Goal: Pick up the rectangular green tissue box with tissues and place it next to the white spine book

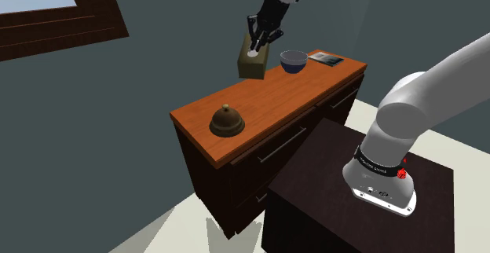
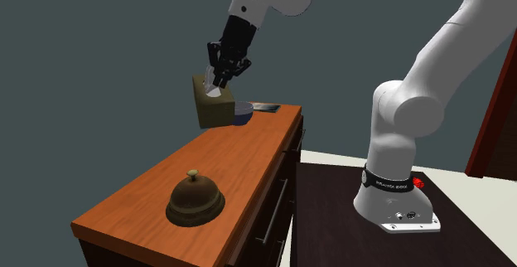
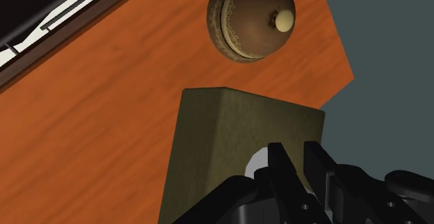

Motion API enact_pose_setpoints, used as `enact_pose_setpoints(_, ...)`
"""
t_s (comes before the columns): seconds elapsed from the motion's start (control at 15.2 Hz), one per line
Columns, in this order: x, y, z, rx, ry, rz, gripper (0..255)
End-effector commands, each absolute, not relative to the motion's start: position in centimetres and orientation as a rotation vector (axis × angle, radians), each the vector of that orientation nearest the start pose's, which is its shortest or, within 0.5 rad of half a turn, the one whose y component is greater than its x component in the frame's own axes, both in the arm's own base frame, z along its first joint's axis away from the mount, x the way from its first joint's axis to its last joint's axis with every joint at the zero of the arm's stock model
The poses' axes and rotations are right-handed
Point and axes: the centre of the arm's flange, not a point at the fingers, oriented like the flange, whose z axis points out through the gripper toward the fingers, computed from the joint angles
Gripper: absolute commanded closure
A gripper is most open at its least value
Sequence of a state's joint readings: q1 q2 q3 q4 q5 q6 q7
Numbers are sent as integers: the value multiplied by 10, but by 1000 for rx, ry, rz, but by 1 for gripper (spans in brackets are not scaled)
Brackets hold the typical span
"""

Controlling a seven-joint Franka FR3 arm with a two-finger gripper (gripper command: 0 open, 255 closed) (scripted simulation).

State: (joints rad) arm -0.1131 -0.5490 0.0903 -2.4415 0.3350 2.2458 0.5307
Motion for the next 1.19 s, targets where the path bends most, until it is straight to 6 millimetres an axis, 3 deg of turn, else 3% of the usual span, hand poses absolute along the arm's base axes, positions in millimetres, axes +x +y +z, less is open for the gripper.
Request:
enact_pose_setpoints(0.0,416,4,544,-2608,985,-395,255)
enact_pose_setpoints(0.59,416,4,591,-2608,985,-395,255)
enact_pose_setpoints(1.12,385,-97,591,-2608,985,-395,255)
